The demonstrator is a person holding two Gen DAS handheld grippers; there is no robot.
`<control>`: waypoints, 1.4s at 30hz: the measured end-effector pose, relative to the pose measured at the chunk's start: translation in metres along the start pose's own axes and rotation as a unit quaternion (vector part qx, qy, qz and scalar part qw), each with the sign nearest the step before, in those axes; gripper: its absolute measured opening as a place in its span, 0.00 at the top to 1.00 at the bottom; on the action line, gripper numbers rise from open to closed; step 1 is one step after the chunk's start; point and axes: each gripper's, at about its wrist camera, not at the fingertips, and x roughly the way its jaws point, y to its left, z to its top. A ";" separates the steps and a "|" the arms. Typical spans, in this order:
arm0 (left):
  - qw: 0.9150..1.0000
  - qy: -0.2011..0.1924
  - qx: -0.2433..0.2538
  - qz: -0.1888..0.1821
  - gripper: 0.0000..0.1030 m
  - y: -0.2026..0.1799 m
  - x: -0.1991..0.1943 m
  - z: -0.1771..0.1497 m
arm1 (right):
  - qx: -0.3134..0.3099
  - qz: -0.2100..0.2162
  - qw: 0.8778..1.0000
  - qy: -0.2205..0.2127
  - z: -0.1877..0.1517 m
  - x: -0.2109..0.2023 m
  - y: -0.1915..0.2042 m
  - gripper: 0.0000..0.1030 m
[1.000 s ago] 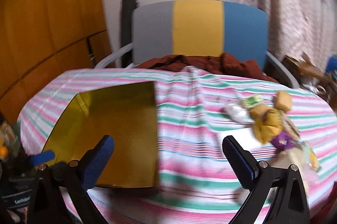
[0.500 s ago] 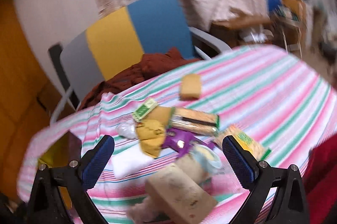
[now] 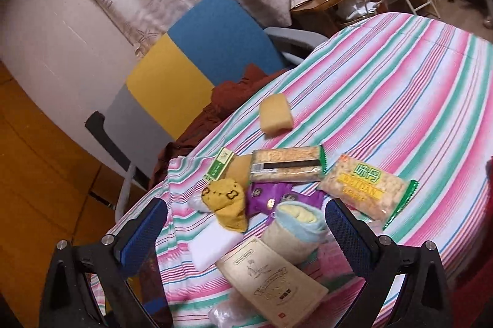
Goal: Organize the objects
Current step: 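Grasp the clear plastic bag with the left tool while the right tool grasps the brown paper box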
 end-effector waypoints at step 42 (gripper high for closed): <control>0.999 0.000 -0.001 0.032 0.67 0.005 0.003 -0.055 | -0.234 -0.114 0.918 0.298 -0.082 0.122 0.053 0.46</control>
